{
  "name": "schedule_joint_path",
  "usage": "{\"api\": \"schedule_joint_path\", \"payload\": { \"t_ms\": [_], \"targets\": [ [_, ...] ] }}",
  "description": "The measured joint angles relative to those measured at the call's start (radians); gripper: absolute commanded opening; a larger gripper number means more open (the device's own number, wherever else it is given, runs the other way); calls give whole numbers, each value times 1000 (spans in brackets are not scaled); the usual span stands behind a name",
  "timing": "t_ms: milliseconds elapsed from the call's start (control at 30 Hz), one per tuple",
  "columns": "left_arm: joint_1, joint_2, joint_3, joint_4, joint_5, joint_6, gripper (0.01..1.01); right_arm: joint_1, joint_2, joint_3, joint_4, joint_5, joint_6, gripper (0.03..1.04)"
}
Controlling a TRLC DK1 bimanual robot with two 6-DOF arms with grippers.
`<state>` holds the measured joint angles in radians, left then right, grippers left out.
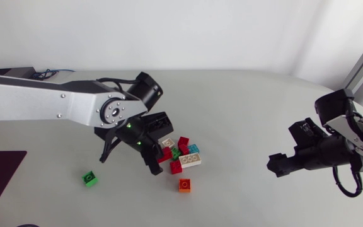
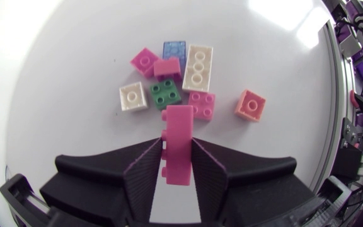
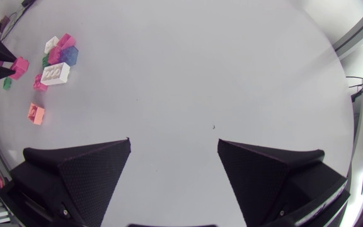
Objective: Sort duplo bricks by size, large to the right and small to the left
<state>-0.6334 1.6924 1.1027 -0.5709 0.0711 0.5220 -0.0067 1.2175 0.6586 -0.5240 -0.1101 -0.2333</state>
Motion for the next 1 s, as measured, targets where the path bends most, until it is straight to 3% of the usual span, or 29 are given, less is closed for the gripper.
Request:
{"api": "schedule_joint_path", "payload": {
  "t_ms": [267,533,567,600,633,667,867,1000],
  "targets": [
    [-97,54,126,-32,5,-19,284,-8,-33,1,-21,-14,-4,995],
    [-210,251,327,-24,148,-27,333,-28,-58,0,-35,-14,-8,995],
    [-224,274,347,-23,154,-27,398,-32,-58,0,-37,-15,-12,995],
    [-239,297,367,-21,158,-29,556,-35,-58,0,-39,-14,-15,995],
    [-251,317,386,-20,158,-32,808,-39,-58,0,-39,-14,-15,995],
    [-263,338,406,-16,158,-39,977,-39,-58,0,-39,-14,-15,995],
    [-283,440,533,-3,156,-76,984,-39,-58,0,-39,-14,-15,995],
    [-266,430,534,-41,108,-84,984,-45,-59,0,-39,-15,-23,995]
  ]
}}
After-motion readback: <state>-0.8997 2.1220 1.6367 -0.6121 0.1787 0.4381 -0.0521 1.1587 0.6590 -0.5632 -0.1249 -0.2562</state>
